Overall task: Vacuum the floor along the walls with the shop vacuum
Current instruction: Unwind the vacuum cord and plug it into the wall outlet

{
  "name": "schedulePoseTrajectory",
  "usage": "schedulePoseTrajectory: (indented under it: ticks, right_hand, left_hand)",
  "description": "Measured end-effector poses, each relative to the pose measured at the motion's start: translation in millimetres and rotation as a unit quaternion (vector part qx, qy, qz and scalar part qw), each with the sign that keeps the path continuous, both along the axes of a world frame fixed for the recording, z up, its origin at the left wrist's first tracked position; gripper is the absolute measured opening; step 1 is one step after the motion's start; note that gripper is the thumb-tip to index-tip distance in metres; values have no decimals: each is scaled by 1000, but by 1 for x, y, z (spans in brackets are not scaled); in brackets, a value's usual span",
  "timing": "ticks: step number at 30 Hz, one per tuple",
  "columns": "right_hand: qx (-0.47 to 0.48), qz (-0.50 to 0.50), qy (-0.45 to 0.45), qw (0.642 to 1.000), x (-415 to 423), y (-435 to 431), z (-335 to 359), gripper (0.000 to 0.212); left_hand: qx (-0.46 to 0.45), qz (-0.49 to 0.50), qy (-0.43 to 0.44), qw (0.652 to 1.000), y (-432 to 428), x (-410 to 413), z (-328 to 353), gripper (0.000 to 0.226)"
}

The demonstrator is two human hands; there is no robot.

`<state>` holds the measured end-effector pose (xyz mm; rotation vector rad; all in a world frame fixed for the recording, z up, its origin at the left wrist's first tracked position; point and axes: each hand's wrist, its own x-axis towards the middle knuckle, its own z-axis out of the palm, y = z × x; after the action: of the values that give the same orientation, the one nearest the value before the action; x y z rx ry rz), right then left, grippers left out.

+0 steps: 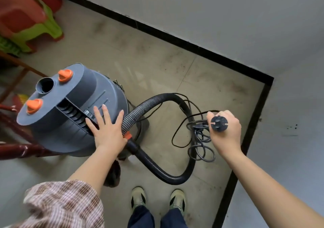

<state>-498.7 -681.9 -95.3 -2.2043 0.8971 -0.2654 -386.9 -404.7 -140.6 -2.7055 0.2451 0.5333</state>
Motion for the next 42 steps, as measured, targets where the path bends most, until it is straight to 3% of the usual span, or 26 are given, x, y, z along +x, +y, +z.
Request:
schedulePoseTrajectory:
  ticks: [10,27,31,34,36,38,40,42]
  right_hand:
    - [7,24,13,1000,49,53,-14,42]
    - [-75,-7,13,997,116,21,-10,43]
    - [-57,-10,10,998,124,19,-10,46]
    - [5,-66,-12,998,132,10,-5,46]
    - [59,-104,-34,992,137,1,1,48]
    - [109,-132,-56,984,140,-8,5,50]
    - [161,-156,-75,972,142,-20,5,52]
    - [211,-165,-81,960,140,-33,5,52]
  left_hand:
    - [4,-52,6,999,18,20,-5,97]
    - [-3,13,-18,1000,20,162,-5,89]
    - [-30,20,-30,999,28,177,-6,91]
    - [-31,12,-56,998,25,177,-8,98]
    - [-66,-62,-85,992,9,166,-9,100]
    - [-131,-150,-60,978,-24,147,-11,93]
    - [-221,-150,42,963,-70,122,-16,86]
    - [-348,-61,178,918,-119,99,-18,89]
